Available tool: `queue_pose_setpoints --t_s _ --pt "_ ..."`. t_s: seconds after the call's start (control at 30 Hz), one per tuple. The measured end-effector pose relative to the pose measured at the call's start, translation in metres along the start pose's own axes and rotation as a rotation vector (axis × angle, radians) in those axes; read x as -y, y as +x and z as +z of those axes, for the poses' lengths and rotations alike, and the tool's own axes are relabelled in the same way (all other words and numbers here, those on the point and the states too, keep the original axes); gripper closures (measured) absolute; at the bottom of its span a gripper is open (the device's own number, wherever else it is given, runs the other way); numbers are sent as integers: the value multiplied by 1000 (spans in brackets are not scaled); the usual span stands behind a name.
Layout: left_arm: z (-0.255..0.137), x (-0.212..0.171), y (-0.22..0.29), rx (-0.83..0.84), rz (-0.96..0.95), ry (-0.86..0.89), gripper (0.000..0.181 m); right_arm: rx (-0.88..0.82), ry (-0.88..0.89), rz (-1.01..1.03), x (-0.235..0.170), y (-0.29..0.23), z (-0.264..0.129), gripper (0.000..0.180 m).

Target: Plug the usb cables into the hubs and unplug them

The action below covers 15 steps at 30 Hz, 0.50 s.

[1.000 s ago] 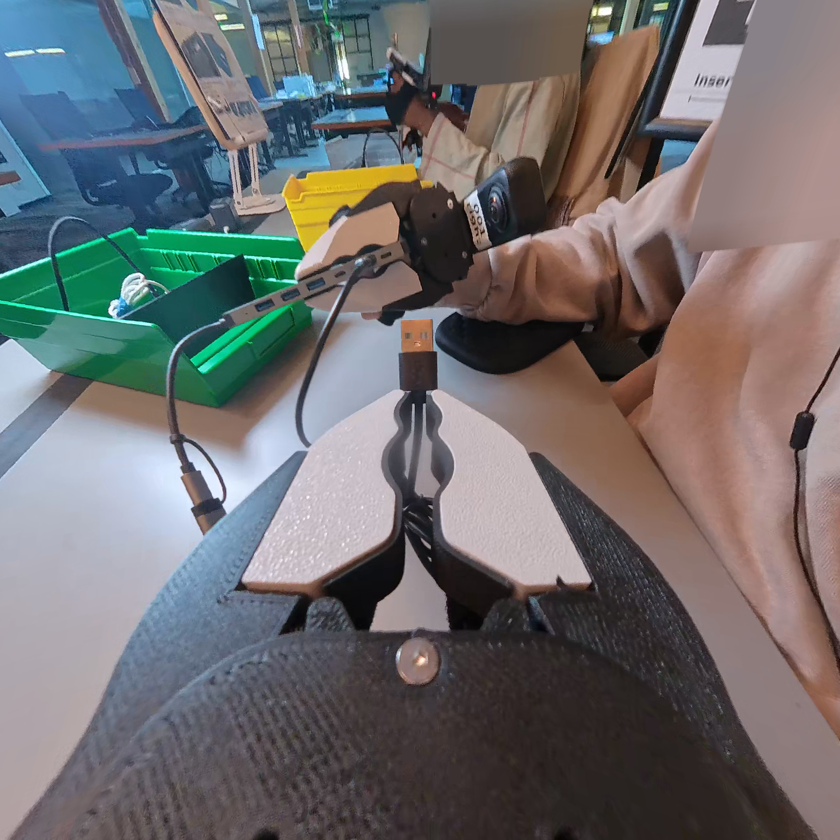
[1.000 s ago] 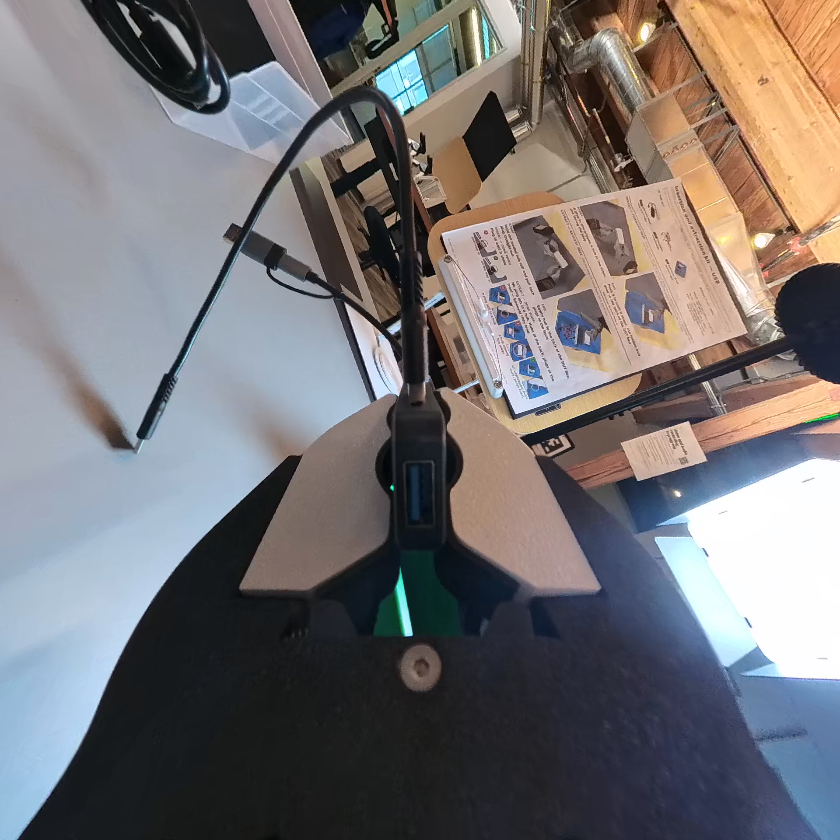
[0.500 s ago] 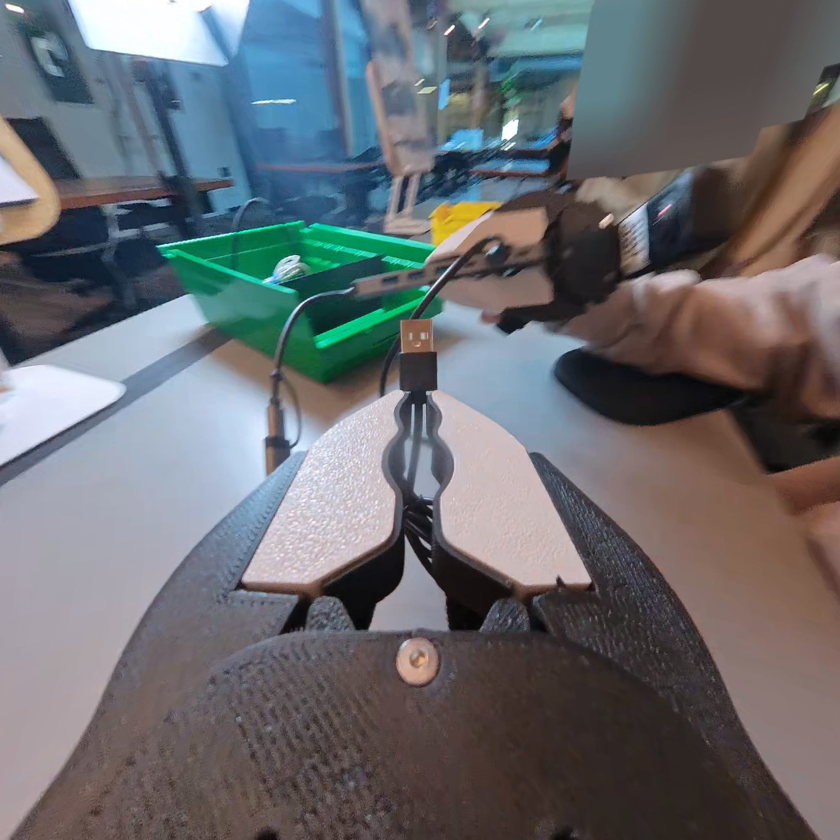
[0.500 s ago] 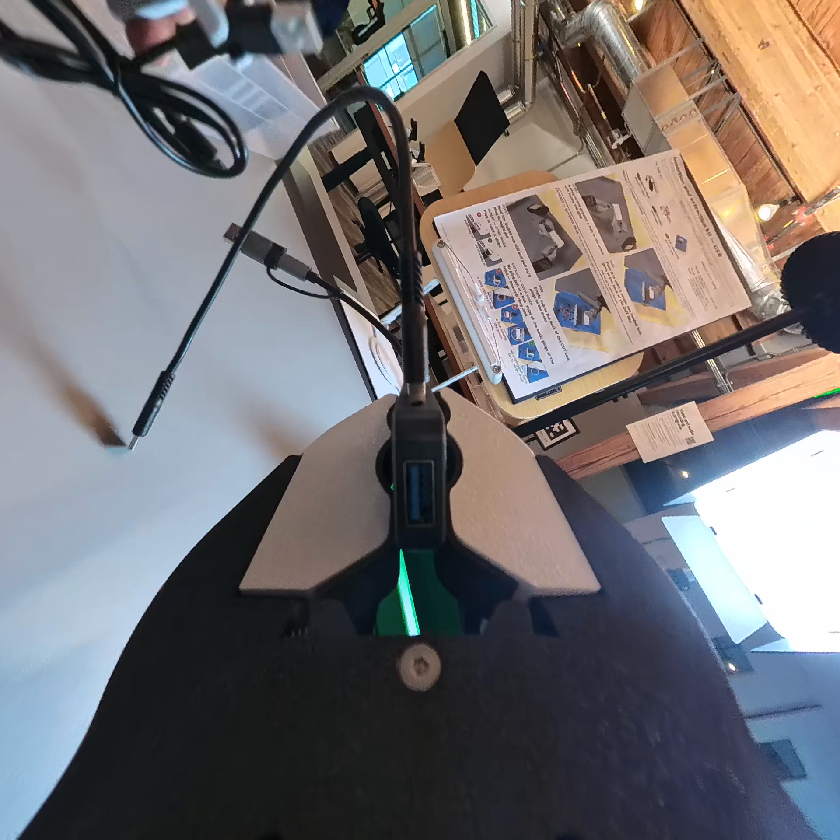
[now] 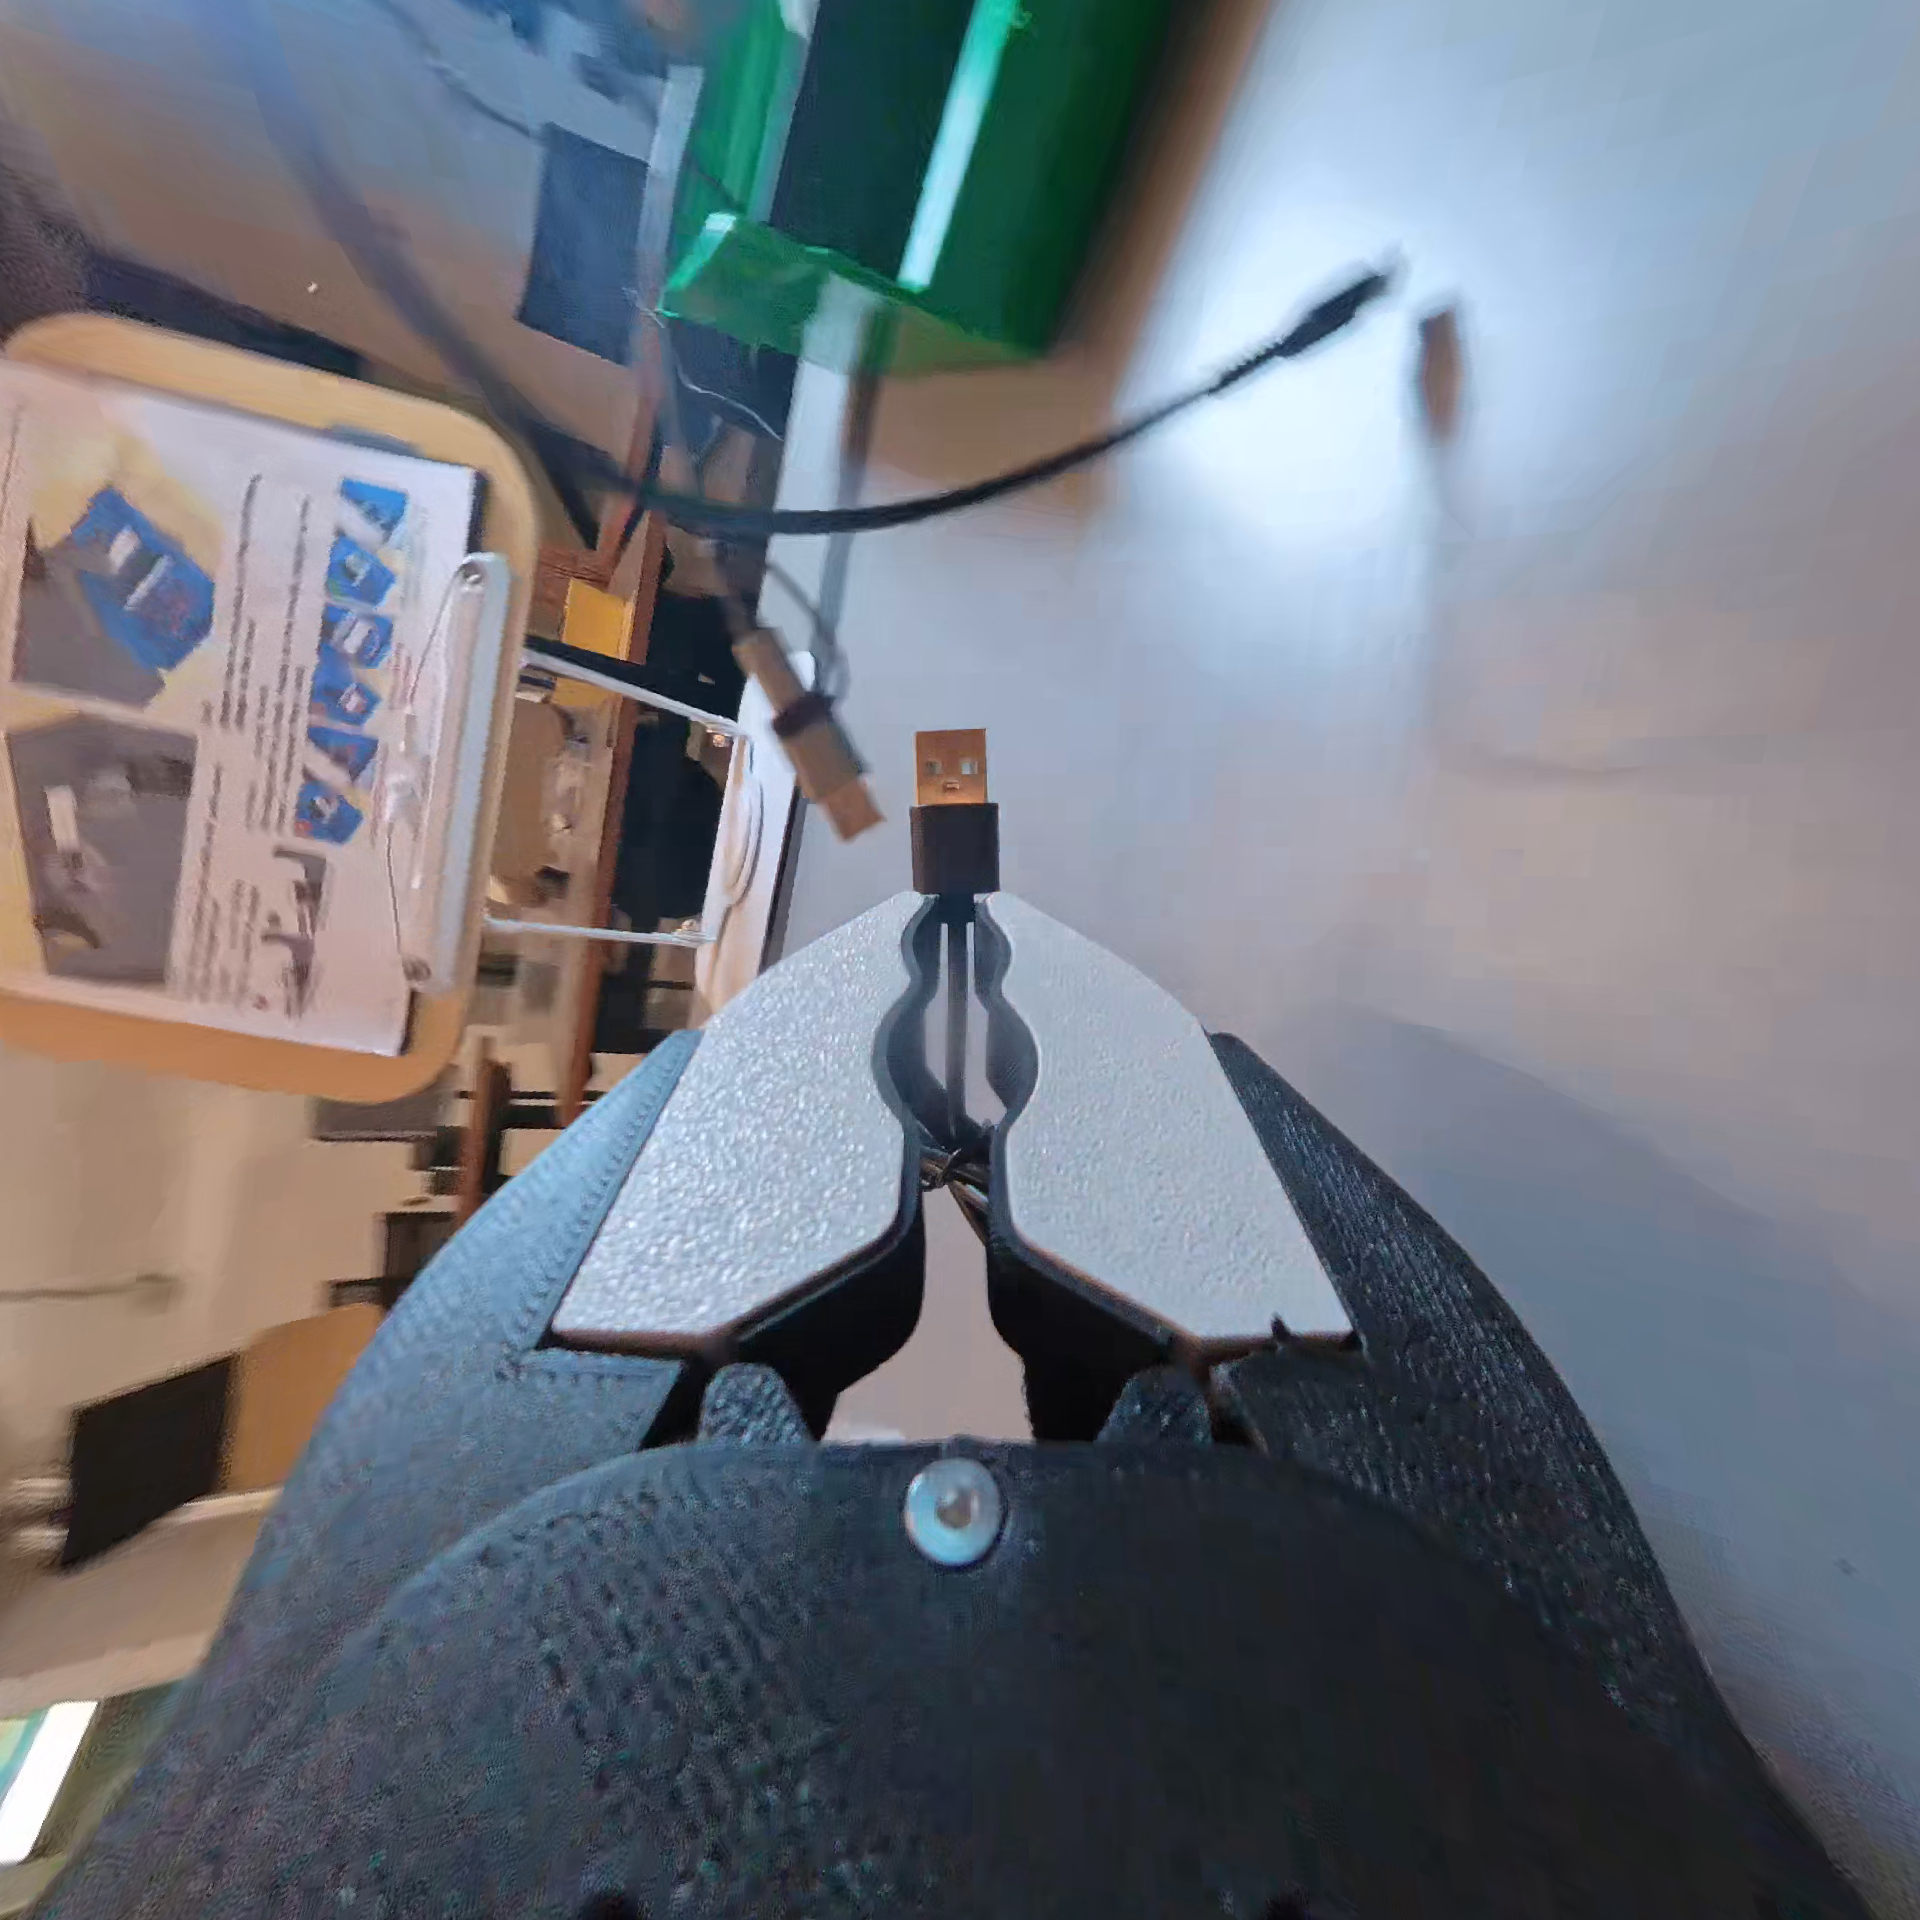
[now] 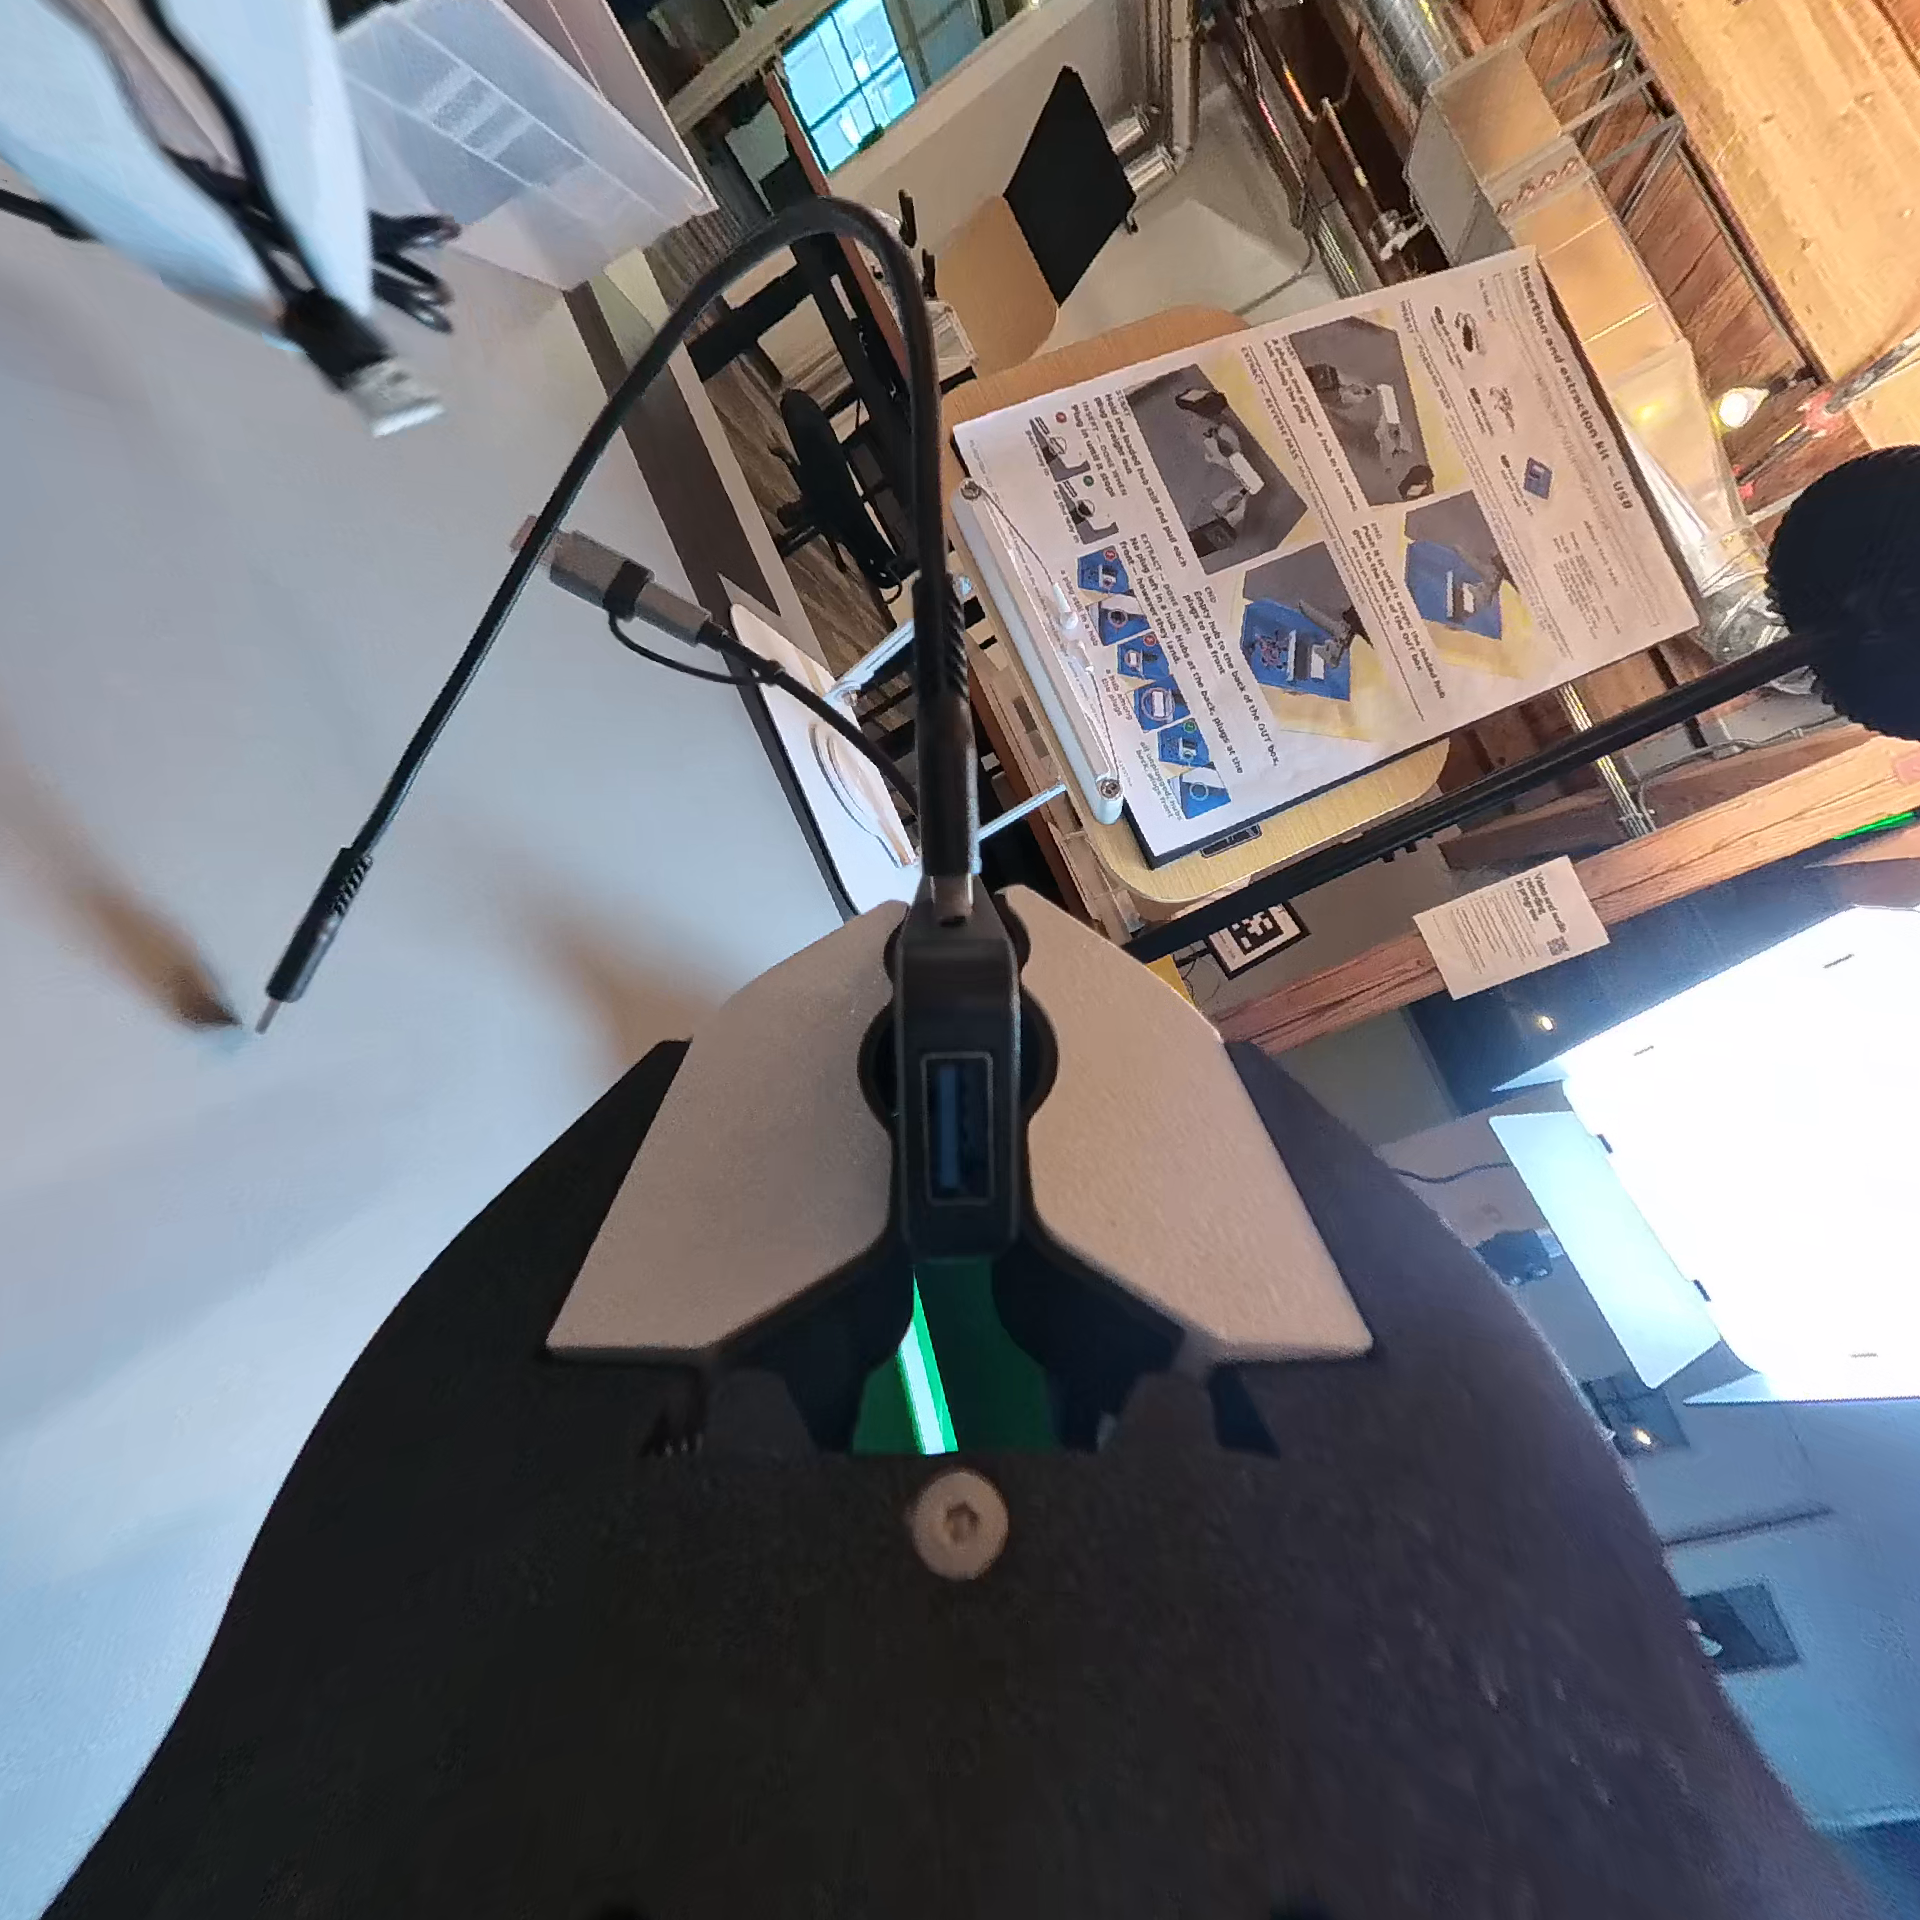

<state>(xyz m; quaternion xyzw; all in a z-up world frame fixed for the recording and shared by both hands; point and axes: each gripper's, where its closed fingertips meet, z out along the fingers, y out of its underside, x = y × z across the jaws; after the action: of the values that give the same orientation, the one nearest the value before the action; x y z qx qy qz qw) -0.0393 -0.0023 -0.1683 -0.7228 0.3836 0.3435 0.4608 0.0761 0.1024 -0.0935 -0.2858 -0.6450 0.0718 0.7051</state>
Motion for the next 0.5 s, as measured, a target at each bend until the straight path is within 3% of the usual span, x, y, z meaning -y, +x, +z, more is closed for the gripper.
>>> queue_pose_setpoints --t_s 0.03,0.13,0.2,0.3,0.43,0.5 --pt "0 0 11 -17 75 -33 174 -2 -3 4 -1 1 0 167" --pt "-9 11 55 -232 79 -47 160 -7 -12 12 -5 4 -1 167" --pt "-23 20 74 -446 -109 -34 141 -13 -18 17 -7 6 -2 167" --pt "-46 34 68 -717 -466 39 134 -16 -18 37 -8 9 -2 168" --pt "-19 -12 31 -723 -695 -79 133 -18 -19 58 -9 11 -1 168" --pt "-7 -21 30 -812 -815 -132 131 -20 -25 60 -10 12 -1 167"
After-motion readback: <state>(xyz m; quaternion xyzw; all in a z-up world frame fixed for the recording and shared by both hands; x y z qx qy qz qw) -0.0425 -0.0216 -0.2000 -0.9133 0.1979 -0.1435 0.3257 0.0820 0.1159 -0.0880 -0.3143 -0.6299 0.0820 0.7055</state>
